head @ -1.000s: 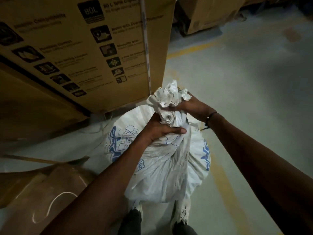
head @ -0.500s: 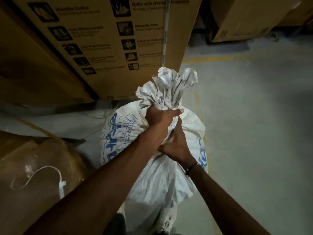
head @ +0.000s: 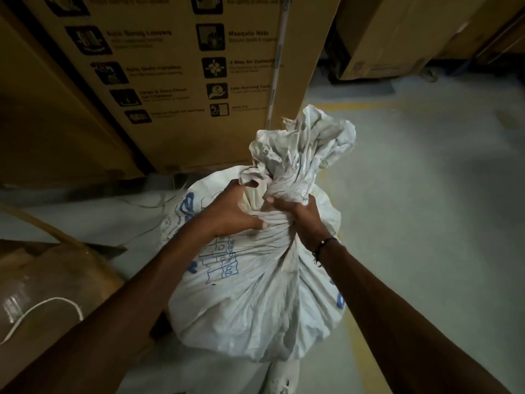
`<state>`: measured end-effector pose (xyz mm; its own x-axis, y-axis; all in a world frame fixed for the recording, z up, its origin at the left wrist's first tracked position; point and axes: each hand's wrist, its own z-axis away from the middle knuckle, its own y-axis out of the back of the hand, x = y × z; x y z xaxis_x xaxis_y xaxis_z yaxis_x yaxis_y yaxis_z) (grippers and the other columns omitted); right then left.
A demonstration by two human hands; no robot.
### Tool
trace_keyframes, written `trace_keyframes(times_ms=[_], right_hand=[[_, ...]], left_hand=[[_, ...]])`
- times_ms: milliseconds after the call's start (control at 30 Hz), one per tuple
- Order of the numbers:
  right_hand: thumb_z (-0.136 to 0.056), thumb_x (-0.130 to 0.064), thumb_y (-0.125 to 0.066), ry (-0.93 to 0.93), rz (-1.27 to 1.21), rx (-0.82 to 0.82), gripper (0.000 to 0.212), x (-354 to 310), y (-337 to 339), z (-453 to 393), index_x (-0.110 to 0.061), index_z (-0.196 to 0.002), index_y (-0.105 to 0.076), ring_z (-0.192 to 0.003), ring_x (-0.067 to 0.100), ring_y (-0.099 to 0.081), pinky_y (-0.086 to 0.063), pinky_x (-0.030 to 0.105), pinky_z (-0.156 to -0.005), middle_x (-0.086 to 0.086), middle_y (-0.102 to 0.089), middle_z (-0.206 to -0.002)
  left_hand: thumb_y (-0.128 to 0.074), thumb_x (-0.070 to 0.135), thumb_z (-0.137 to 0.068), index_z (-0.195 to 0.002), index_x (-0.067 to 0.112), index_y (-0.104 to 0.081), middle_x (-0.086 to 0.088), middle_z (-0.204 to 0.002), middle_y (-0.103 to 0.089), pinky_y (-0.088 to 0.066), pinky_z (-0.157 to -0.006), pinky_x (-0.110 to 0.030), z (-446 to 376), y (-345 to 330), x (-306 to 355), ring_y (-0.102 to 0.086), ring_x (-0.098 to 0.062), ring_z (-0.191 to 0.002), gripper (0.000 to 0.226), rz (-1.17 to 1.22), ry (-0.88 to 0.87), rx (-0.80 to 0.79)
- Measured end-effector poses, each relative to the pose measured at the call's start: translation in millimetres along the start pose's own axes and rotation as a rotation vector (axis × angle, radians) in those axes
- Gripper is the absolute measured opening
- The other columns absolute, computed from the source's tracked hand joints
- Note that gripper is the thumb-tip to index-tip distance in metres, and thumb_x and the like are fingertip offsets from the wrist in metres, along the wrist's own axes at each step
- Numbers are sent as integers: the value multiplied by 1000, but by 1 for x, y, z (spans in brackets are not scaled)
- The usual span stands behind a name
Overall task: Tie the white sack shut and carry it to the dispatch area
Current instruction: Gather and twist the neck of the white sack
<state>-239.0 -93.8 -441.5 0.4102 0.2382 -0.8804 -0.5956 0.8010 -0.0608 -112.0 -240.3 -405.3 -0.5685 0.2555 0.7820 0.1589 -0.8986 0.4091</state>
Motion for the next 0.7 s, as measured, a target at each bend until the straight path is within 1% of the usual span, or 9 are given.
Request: trace_keyframes(times_ms=[100, 200, 267, 367, 433, 467, 567, 633, 700], right_hand=[[-74, 8, -82, -45, -48, -174, 51, 8, 5, -4, -6, -122, -74, -112, 32, -78, -63, 44, -101, 15, -80, -121], [-78, 3, -70, -140, -17, -379, 36, 15, 10, -7, -4, -113, -78, -96, 21, -81, -65, 30, -88, 8, -83, -106], [-83, 5, -68, -168, 3, -423, 28, 19, 11, -12, -3, -106, -80, -94, 20, -81, -64, 28, -85, 8, -84, -103], [-76, -3, -82, -27, 37, -239, 48, 24, 10, -24, 8, -122, -74, -107, 33, -79, -64, 41, -98, 21, -80, -117], [-70, -10, -92, 98, 101, -108, 56, 28, 11, -25, 6, -121, -75, -114, 39, -77, -59, 53, -107, 23, -80, -119], [-68, -13, -96, 161, 146, -44, 54, 30, 12, -23, 1, -117, -78, -113, 36, -78, -59, 54, -107, 18, -82, -115], [-66, -35, -103, 321, 234, 231, 53, 42, 17, -12, -15, -110, -82, -104, 15, -81, -64, 41, -99, 0, -85, -105], [-65, -55, -100, 427, 288, 428, 63, 55, 23, 0, -20, -113, -78, -103, 5, -78, -63, 31, -95, -6, -83, -106], [-70, -54, -97, 431, 235, 525, 69, 77, 34, 12, -21, -126, -73, -103, 1, -75, -60, 23, -93, -5, -80, -116]], left_hand=[[-104, 56, -44, -154, 29, -41, 15, -147, -52, -44, -109, -25, -7, -22, -25, -52, -8, -136, 130, 51, -48, -44], [-87, 90, -24, -159, 32, -37, 9, -162, -44, -33, -126, -39, -24, -43, -30, -40, -16, -151, 155, -99, -58, -84], [-82, 93, -21, -160, 29, -38, 5, -164, -43, -31, -127, -41, -37, -56, -34, -38, -20, -153, 159, -120, 9, -113], [-88, 89, -21, -139, 33, -62, 10, -140, -67, -52, -112, -40, -62, -70, -55, -61, -14, -132, 133, 45, 4, 14], [-92, 84, -19, -126, 32, -70, 15, -123, -75, -60, -100, -38, -79, -79, -72, -70, -7, -115, 121, 115, -38, 47], [-92, 83, -18, -125, 30, -71, 15, -119, -76, -61, -97, -37, -82, -81, -73, -72, -5, -111, 121, 131, -48, 59], [-92, 83, -17, -124, 22, -68, 11, -114, -74, -64, -89, -36, -71, -84, -58, -72, -7, -103, 126, 164, -67, 131], [-91, 81, -23, -119, 21, -66, 10, -109, -73, -64, -86, -39, -63, -86, -51, -72, -8, -98, 115, 132, -71, 176], [-89, 83, -27, -110, 23, -63, 7, -109, -71, -63, -83, -41, -57, -88, -47, -70, -13, -97, 105, 53, -62, 244]])
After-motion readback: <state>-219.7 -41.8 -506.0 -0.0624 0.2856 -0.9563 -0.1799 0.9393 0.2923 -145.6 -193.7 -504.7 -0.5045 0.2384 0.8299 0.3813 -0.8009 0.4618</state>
